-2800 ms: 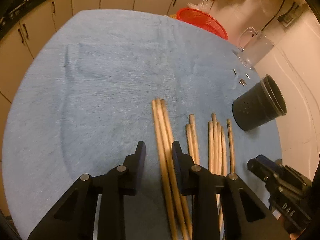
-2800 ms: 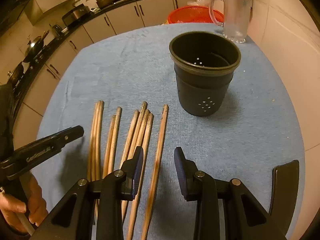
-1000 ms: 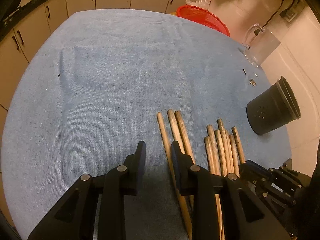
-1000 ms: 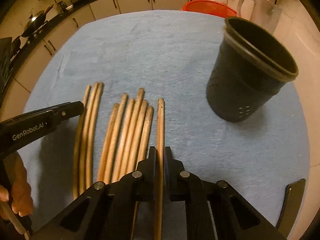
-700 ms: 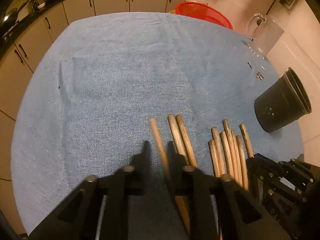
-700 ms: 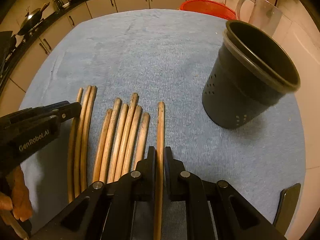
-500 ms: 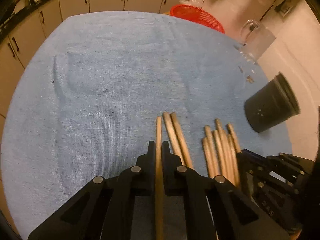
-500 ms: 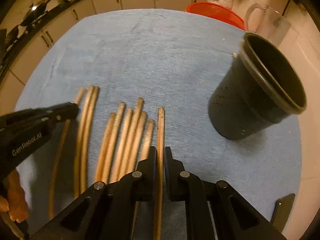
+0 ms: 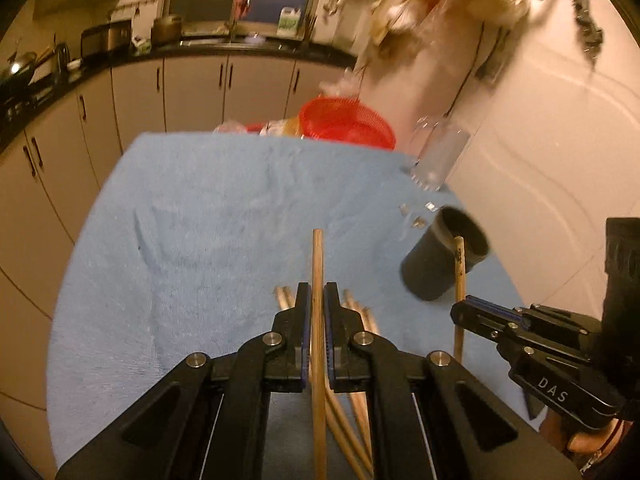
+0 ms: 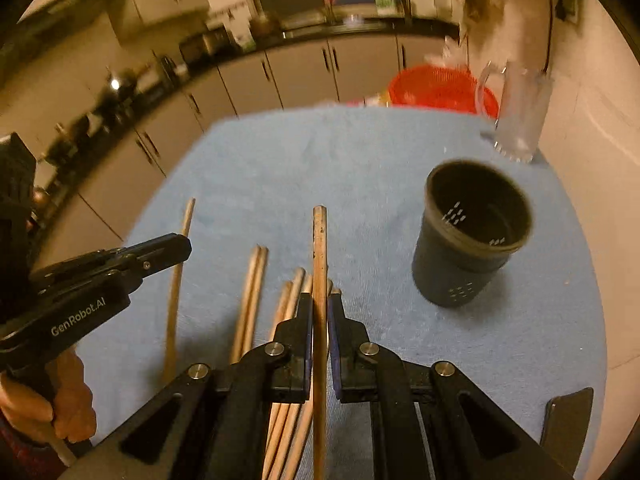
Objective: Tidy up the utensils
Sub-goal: 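Lift the chopstick with the right tool and carry it over the black cup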
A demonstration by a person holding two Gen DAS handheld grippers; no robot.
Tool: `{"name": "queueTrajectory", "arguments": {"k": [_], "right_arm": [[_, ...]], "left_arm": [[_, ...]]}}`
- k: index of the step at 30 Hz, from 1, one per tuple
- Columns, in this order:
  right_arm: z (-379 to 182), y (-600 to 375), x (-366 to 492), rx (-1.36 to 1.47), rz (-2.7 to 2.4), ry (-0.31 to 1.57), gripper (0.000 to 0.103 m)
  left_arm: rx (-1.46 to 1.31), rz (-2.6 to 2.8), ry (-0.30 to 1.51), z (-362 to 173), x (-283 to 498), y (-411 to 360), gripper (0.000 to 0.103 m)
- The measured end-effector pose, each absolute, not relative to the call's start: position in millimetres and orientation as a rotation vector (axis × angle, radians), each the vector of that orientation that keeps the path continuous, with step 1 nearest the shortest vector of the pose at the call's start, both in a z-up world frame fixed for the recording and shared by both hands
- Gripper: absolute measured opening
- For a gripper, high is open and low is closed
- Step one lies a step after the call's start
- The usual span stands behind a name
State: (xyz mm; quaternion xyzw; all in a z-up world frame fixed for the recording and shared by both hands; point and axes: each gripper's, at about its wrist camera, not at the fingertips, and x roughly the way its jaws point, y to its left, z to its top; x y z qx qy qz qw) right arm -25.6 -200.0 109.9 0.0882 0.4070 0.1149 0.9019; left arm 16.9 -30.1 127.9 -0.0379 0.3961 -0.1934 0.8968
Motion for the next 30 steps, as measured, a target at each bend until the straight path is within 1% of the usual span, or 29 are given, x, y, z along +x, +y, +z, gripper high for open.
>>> {"name": "queueTrajectory", "arguments": {"k": [6, 12, 30], "right_arm": [[130.6, -205.3, -52.2, 0.196, 0.241, 0.753, 0.008], [142.1, -210.5, -61.2, 0.218, 0.229, 0.722, 0.008], [168.4, -223.7, -75.2, 0.245, 0.22, 0.658, 0.008]], "left_arm": [[-0.072, -0.409, 0.756, 151.5, -2.5, -34.6, 0.006], [-0.072, -0.408, 0.724, 170.2, -13.6, -39.0, 0.006], [-0.047, -0.423, 0.668, 197.7, -19.0, -41.3, 0.006]]}}
